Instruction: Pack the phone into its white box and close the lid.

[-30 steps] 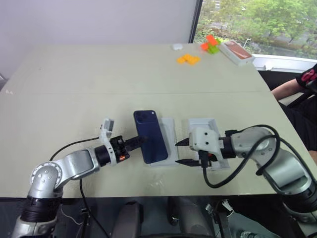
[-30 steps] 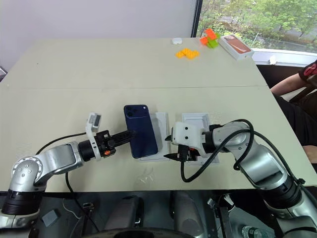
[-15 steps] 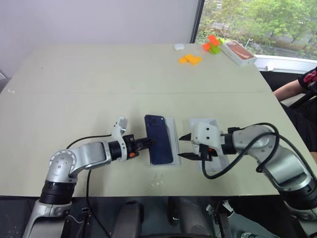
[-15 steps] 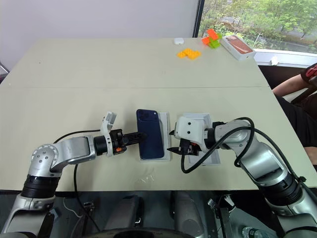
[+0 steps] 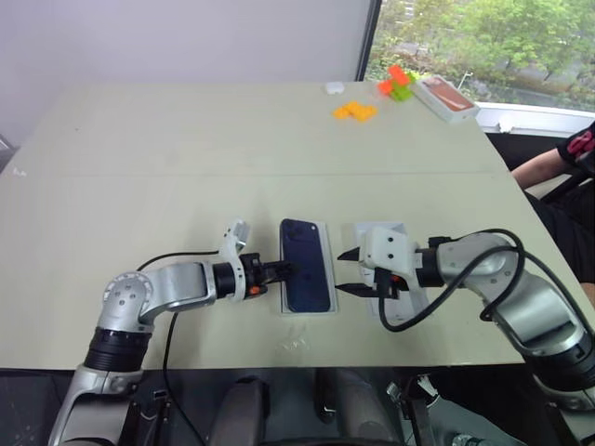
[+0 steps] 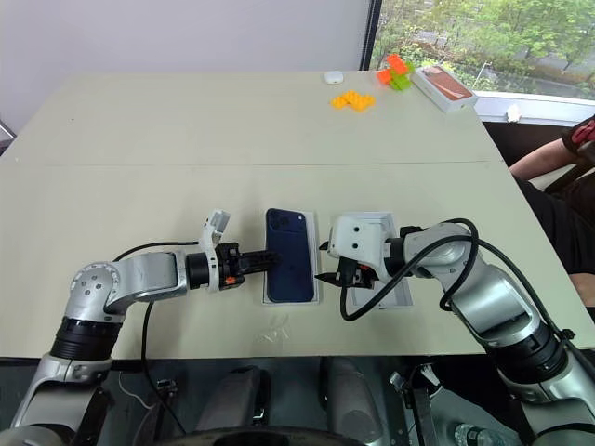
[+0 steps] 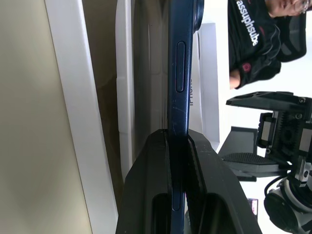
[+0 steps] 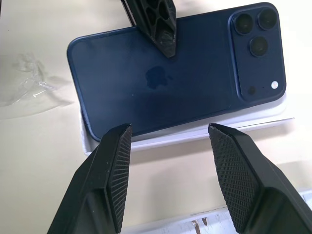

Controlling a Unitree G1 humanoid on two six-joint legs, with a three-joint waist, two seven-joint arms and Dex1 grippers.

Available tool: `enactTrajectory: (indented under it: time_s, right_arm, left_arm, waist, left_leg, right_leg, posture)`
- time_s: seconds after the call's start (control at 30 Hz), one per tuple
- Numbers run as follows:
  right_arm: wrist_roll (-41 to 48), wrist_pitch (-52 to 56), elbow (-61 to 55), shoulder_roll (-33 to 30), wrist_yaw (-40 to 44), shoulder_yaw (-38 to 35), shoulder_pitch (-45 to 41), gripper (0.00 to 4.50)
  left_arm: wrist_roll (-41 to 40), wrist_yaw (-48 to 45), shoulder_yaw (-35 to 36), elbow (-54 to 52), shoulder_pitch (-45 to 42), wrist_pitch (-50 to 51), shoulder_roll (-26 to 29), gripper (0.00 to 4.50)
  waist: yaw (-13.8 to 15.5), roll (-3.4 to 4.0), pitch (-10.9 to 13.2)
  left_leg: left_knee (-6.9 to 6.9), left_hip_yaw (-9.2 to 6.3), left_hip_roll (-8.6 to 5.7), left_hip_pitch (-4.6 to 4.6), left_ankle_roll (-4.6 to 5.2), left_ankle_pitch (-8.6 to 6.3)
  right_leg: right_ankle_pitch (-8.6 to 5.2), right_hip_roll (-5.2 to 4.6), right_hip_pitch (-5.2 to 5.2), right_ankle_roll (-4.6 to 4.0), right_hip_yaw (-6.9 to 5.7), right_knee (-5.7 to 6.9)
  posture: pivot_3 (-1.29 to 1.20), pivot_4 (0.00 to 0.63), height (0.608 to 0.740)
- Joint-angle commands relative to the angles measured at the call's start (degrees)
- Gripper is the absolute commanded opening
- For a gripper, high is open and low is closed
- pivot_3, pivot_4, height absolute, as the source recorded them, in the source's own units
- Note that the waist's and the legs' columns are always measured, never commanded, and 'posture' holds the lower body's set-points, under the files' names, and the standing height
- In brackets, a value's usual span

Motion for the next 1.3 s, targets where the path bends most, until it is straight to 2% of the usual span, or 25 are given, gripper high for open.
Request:
enactTrajectory:
  time_s: [0.03,0.1,0.27,0.43,0.77,0.87,0.97,1.07,1.13,1.2,1.3]
  right_arm:
    - [0.0,-0.7,-1.0,-0.8,-0.3,-0.4,-1.0,2.65]
    - [-0.2,-0.7,-0.9,-0.7,-0.3,-0.1,-1.2,2.67]
    - [-0.3,-0.8,-0.8,-0.6,-0.3,0.1,-1.4,2.67]
    - [-0.2,-0.8,-0.6,-0.4,-0.6,0.4,-1.7,2.67]
    - [-0.3,-1.2,0.0,0.1,-1.1,0.8,-2.0,2.67]
    - [-0.5,-1.3,0.5,0.6,-1.9,0.8,-2.4,2.67]
    - [-0.7,-1.2,1.0,1.0,-2.5,0.9,-2.7,2.67]
    - [-1.2,-0.9,2.3,2.0,-4.0,1.0,-3.4,2.67]
    - [-1.6,-1.0,3.5,2.7,-4.8,0.9,-3.9,2.67]
    - [-1.7,-1.2,4.0,3.0,-5.0,0.9,-4.1,2.67]
    - [-1.9,-1.7,4.4,3.2,-5.2,0.9,-4.3,2.67]
  left_arm:
    - [-1.2,-0.6,0.5,-0.8,-1.5,0.2,-0.2,0.47]
    - [-1.2,-0.6,0.7,-0.7,-1.5,0.3,-0.1,1.27]
    - [-1.2,-1.6,1.9,-1.9,-1.5,0.2,0.4,3.77]
    - [-1.2,-4.4,3.4,-3.9,-0.7,1.0,3.6,3.77]
    - [-1.2,-11.5,4.5,-8.1,1.2,2.2,15.8,3.77]
    - [1.7,-12.1,6.3,-8.0,2.9,0.0,18.9,3.77]
    - [9.9,-14.9,10.3,-8.9,4.1,-4.8,18.8,3.77]
    - [24.6,-19.5,14.5,-14.0,6.3,-14.0,17.3,3.77]
    - [36.4,-23.2,14.4,-18.1,9.1,-20.3,17.1,3.77]
    - [44.3,-27.9,12.3,-20.5,11.9,-22.6,18.4,3.77]
    - [51.2,-34.5,10.2,-22.3,15.5,-24.0,19.5,3.77]
  waist:
    - [0.0,0.0,0.0]
    - [0.0,0.0,0.0]
    - [0.0,0.0,0.0]
    - [-0.2,0.0,0.0]
    - [-0.2,-0.01,0.0]
    - [-0.3,0.0,0.0]
    - [-0.2,0.0,0.0]
    - [-0.1,-0.01,0.0]
    - [-0.2,0.0,0.0]
    - [-0.2,0.0,0.0]
    - [-0.2,0.01,0.0]
  left_leg:
    - [0.0,0.0,0.0,0.0,0.0,0.0]
    - [0.0,0.0,0.0,0.0,0.0,0.0]
    - [0.01,0.0,0.0,0.01,-0.01,0.0]
    - [0.02,0.0,0.0,0.04,-0.01,0.01]
    - [0.04,0.02,0.0,0.03,-0.01,0.01]
    - [0.04,0.01,0.01,0.04,-0.01,0.01]
    - [0.04,0.02,0.01,0.02,-0.01,0.01]
    - [0.04,0.09,0.0,0.03,-0.02,0.01]
    - [0.04,0.14,0.0,0.01,-0.02,0.01]
    - [0.02,0.21,0.0,-0.01,-0.02,0.01]
    - [-0.01,0.25,0.01,-0.04,-0.01,0.01]
  right_leg:
    - [0.0,0.0,0.0,0.0,0.0,0.0]
    - [0.0,0.0,0.0,0.0,0.0,0.01]
    - [0.0,0.0,0.0,0.0,0.0,0.02]
    - [0.0,0.01,-0.01,0.0,0.02,0.09]
    - [-0.02,-0.01,-0.05,0.01,0.03,0.15]
    - [-0.02,0.0,-0.09,0.0,0.05,0.17]
    - [-0.04,0.0,-0.12,0.01,0.05,0.22]
    - [-0.1,0.0,-0.12,0.11,0.04,0.22]
    - [-0.04,0.0,-0.12,0.0,0.04,0.2]
    - [-0.02,0.0,-0.13,-0.03,0.06,0.17]
    - [-0.03,0.02,-0.14,-0.02,0.07,0.08]
  posture:
    - [0.0,0.15,0.74]
    - [0.0,0.15,0.74]
    - [0.0,0.15,0.74]
    - [0.0,0.15,0.74]
    - [0.0,0.15,0.74]
    - [0.0,0.15,0.74]
    - [0.0,0.15,0.74]
    - [0.0,0.15,0.74]
    - [0.0,0.15,0.74]
    - [0.0,0.15,0.74]
    - [0.0,0.15,0.74]
